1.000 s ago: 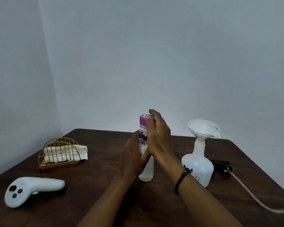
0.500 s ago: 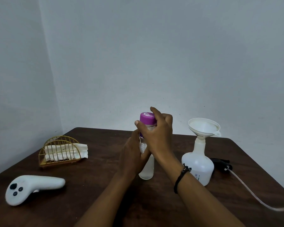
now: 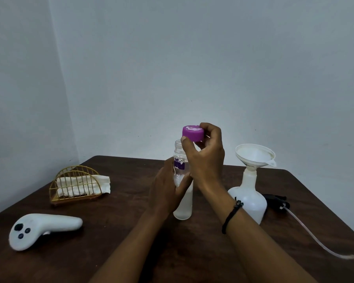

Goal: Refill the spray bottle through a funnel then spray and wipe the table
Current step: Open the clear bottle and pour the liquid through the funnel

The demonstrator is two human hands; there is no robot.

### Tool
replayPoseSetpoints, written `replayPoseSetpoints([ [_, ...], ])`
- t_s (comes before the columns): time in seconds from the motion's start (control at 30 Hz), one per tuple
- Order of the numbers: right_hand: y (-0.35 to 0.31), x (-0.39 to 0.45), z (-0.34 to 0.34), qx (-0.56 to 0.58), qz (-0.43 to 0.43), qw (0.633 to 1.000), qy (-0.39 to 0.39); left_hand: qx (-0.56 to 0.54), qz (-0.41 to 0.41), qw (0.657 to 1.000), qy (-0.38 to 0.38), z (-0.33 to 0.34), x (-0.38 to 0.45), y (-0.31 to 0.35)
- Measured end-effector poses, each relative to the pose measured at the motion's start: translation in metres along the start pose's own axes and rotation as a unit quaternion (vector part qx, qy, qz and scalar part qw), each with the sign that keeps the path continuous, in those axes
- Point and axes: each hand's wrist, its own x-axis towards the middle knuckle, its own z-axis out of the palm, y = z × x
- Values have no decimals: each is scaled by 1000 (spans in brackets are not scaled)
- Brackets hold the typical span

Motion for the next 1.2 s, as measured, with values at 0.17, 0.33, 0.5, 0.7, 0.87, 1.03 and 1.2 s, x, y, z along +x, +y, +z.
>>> replayPoseSetpoints([
  [0.17, -26, 11, -8, -123, -13, 990, -72, -21, 0, 1000, -15, -4, 2, 3],
  [0.33, -61, 5, -11, -165, -30, 963, -213, -15, -16, 1000, -22, -2, 0, 4],
  [0.5, -76, 1, -17, -332, -8, 890, -312, 4, -24, 999, -35, -4, 4, -7],
  [0.7, -45, 6, -20, -429, 46, 867, -251, -26, -37, 999, -10, -14, 8, -14],
  [0.87, -4, -1, -16, -451, 104, 852, -245, -21, -53, 998, 20, -15, 7, -15],
  [1.03, 49, -13, -13, -501, 108, 807, -294, -18, -38, 999, 15, -14, 6, -15],
  [1.2, 81, -26, -17, -478, 125, 793, -357, -14, -32, 999, 21, -12, 5, -18],
])
